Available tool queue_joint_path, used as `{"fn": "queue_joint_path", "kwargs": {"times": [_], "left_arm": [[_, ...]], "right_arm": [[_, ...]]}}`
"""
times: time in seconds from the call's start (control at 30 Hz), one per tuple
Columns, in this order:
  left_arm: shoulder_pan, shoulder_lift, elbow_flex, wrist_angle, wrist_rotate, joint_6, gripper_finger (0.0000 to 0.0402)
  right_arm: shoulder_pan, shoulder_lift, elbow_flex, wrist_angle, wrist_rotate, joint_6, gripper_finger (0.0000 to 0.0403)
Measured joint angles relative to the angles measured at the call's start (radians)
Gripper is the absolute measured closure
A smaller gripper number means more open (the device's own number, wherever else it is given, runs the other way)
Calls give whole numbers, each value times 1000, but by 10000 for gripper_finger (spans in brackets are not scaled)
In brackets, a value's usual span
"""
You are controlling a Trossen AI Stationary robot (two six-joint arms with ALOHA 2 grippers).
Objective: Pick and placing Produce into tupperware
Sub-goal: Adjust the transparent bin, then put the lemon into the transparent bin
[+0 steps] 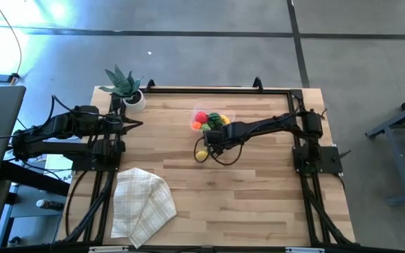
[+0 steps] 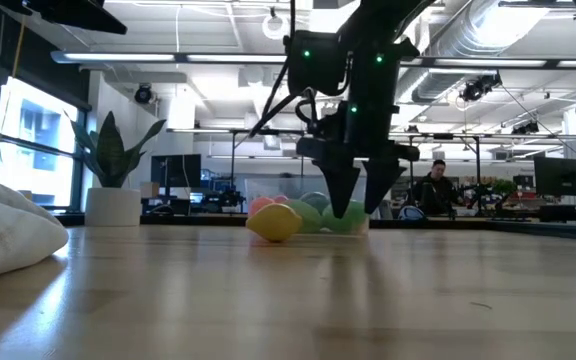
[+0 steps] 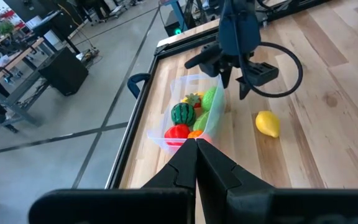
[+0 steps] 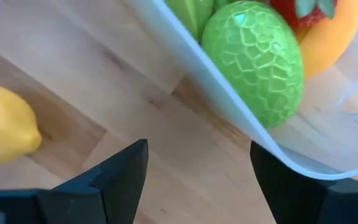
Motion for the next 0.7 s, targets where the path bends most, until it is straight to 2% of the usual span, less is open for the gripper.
{"fn": "queue_joint_path", "kwargs": {"times": [0.23,0.37,0.57,0.7], "left_arm": [[0,0,0,0,0,0,401],[0,0,0,0,0,0,401],[0,0,0,0,0,0,401],[0,0,0,0,0,0,401]], "right_arm": [[10,0,0,18,-18,0,127],[12,0,15,21,-86,8,127],[28,-2,121,-11,-107,-3,127],[33,-3,194,-22,-130,-125,127]]}}
